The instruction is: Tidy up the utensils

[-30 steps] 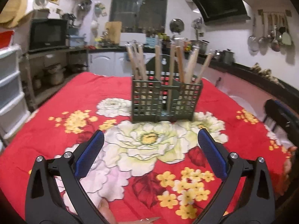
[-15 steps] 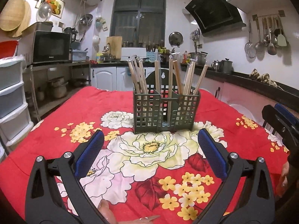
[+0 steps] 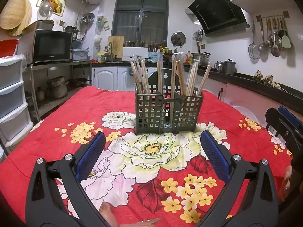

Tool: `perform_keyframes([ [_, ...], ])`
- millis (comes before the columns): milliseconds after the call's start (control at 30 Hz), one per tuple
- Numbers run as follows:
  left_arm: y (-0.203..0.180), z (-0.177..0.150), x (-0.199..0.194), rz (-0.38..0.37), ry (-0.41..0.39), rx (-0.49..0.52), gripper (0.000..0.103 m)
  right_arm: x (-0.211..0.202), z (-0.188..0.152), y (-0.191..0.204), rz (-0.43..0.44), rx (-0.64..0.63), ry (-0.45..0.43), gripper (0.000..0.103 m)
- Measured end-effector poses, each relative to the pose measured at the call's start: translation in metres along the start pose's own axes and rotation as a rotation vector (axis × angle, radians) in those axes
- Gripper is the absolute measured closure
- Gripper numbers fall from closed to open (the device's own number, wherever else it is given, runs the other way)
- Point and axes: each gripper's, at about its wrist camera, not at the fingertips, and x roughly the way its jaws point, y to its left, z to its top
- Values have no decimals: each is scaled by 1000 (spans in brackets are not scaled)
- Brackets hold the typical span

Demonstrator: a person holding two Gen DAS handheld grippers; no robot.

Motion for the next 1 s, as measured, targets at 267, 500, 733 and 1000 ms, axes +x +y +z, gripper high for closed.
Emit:
perform_keyframes([
  [267,-1,0,1,-2,1,1,11,0,0,0,-3,1,0,6],
  [500,-1,0,1,-2,-1,1,11,0,0,0,-1,0,0,6],
  [733,-1,0,1,-1,-1,0,11,0,0,0,-1,0,1,6],
  [1000,-1,-1,0,-3,2,-1,11,1,-2,-1,-4,7,3,6],
])
